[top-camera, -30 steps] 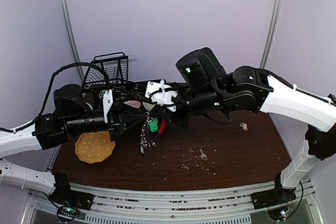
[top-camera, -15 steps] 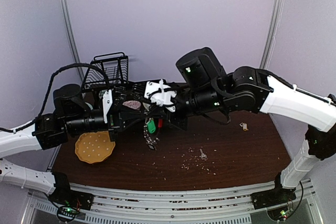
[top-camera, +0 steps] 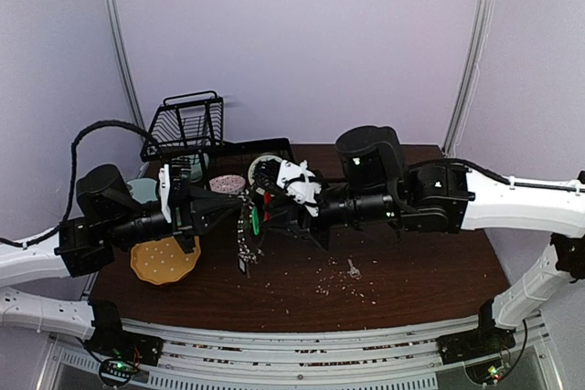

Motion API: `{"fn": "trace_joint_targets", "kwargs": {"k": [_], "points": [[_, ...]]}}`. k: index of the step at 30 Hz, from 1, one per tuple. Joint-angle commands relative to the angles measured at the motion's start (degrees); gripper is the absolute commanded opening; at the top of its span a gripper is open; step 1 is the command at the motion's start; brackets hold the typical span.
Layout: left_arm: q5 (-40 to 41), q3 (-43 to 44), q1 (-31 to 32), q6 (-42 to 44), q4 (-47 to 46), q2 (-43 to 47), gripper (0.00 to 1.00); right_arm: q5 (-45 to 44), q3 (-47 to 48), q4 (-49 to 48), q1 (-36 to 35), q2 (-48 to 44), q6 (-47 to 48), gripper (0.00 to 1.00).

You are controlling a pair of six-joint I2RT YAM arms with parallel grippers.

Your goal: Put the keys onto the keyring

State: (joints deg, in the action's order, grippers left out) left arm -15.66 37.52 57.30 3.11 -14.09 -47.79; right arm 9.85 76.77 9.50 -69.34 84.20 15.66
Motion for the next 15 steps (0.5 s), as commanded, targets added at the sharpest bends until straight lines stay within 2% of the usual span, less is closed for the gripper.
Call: {"fn": "trace_joint_targets", "kwargs": {"k": [1,5,10,14,15], "points": [[-0.9,-0.8,-0.3,-2.0,-8.8,1.2,0.0,3.3,-4.4,-15.9,0.9,-1.5,-6.4,0.34],[-0.9,-1.0,-0.3,-2.2,-9.2,1.2,0.0,5.6,-5.6,-19.7,1.5,-0.6,-8.1,0.41],[-0.6,-1.2,-0.3,-2.3,-9.6,1.4,0.0,7.0,-5.5,-21.8,1.5,1.2,-9.2,0.41],[0.0,-1.9,-0.3,-2.7,-10.9,2.1,0.0,7.5,-5.0,-21.9,1.7,2.2,-9.3,0.28],[0.2,-2.1,-0.3,-3.0,-11.2,2.3,0.0,7.6,-5.0,-21.9,1.6,2.3,-9.4,0.27]]}}
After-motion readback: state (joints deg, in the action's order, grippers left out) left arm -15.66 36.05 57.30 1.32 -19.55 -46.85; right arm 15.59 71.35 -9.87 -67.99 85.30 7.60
